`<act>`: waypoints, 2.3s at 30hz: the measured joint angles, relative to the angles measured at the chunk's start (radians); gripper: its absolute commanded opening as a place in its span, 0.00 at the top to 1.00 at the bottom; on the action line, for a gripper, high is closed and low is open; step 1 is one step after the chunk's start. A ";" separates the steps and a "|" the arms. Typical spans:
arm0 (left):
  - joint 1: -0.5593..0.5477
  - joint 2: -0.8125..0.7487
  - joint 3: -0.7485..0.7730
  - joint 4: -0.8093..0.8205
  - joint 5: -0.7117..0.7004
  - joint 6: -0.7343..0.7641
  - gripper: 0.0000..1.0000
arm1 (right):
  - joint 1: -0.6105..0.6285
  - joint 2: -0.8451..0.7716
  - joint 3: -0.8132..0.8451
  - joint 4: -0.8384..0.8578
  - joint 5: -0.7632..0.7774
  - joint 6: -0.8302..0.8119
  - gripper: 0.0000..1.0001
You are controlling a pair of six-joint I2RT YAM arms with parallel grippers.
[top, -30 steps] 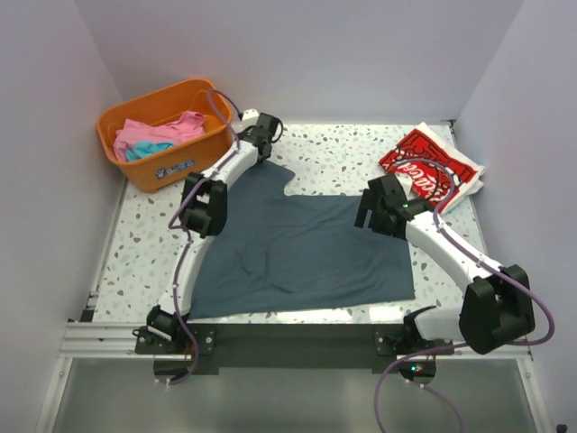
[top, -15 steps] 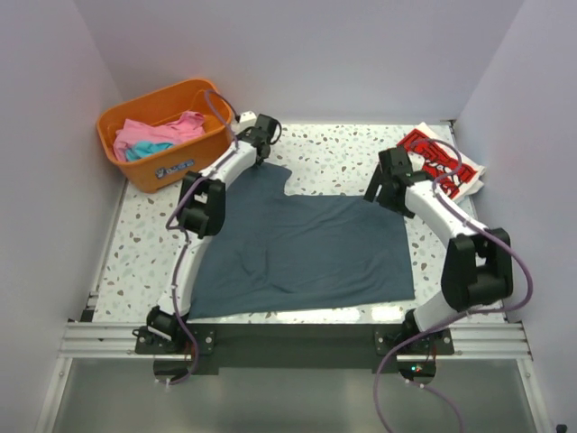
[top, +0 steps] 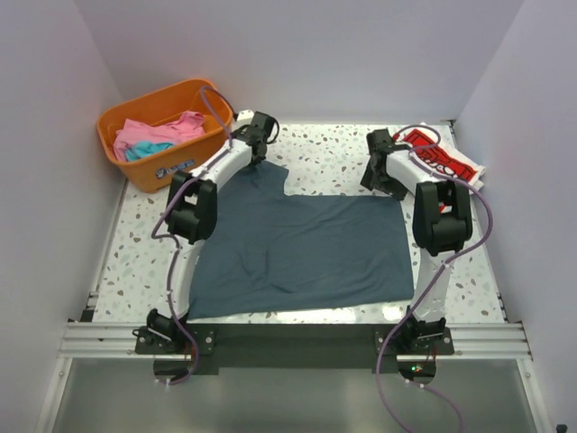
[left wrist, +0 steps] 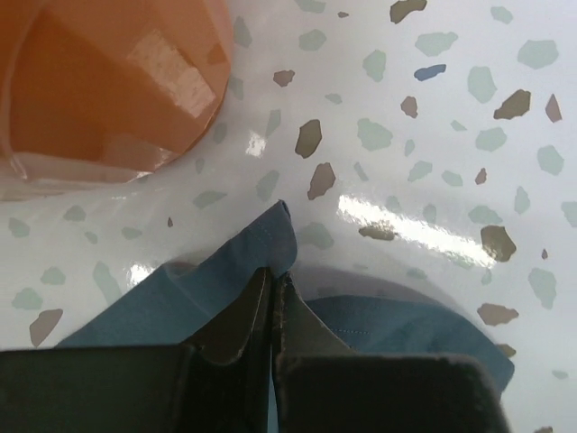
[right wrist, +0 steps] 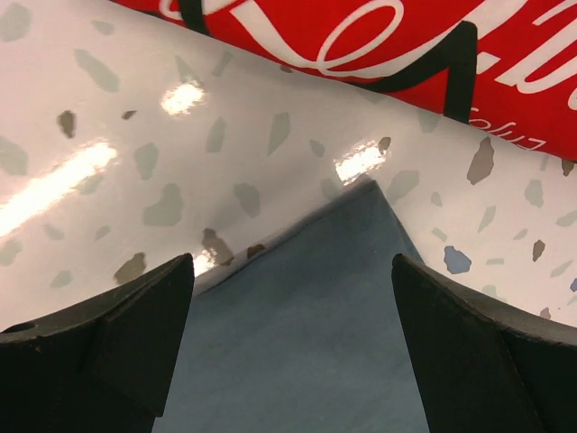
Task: Fold and stack the t-shirts
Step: Fold the tshirt
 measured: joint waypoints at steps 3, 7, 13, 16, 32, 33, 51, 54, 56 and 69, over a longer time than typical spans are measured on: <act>-0.012 -0.046 -0.047 0.006 0.000 0.002 1.00 | -0.006 0.037 0.006 -0.026 0.020 0.001 0.06; -0.028 -0.120 -0.138 0.019 0.000 0.002 1.00 | -0.014 0.043 0.006 -0.043 0.029 0.004 0.09; -0.045 -0.236 -0.268 0.041 0.002 0.000 1.00 | -0.021 0.042 -0.009 -0.031 0.027 0.011 0.31; -0.050 -0.276 -0.300 0.049 -0.001 -0.006 1.00 | -0.023 0.035 -0.025 -0.021 0.028 0.012 0.48; -0.111 -0.450 -0.466 0.021 -0.061 -0.045 1.00 | -0.026 0.015 -0.073 -0.015 0.042 0.016 0.97; -0.113 -0.462 -0.476 0.019 -0.061 -0.049 1.00 | -0.026 0.014 -0.074 -0.013 0.042 0.014 0.98; -0.183 -0.805 -0.784 -0.055 -0.077 -0.169 1.00 | -0.026 -0.305 -0.394 0.188 -0.114 -0.087 1.00; -0.220 -0.902 -0.868 -0.092 -0.077 -0.214 1.00 | -0.026 -0.348 -0.443 0.199 -0.127 -0.091 1.00; -0.250 -0.968 -0.920 -0.116 -0.078 -0.246 1.00 | -0.026 -0.386 -0.476 0.202 -0.138 -0.094 1.00; -0.455 -1.163 -1.118 -0.287 -0.072 -0.438 1.00 | -0.026 -0.562 -0.640 0.213 -0.157 -0.106 1.00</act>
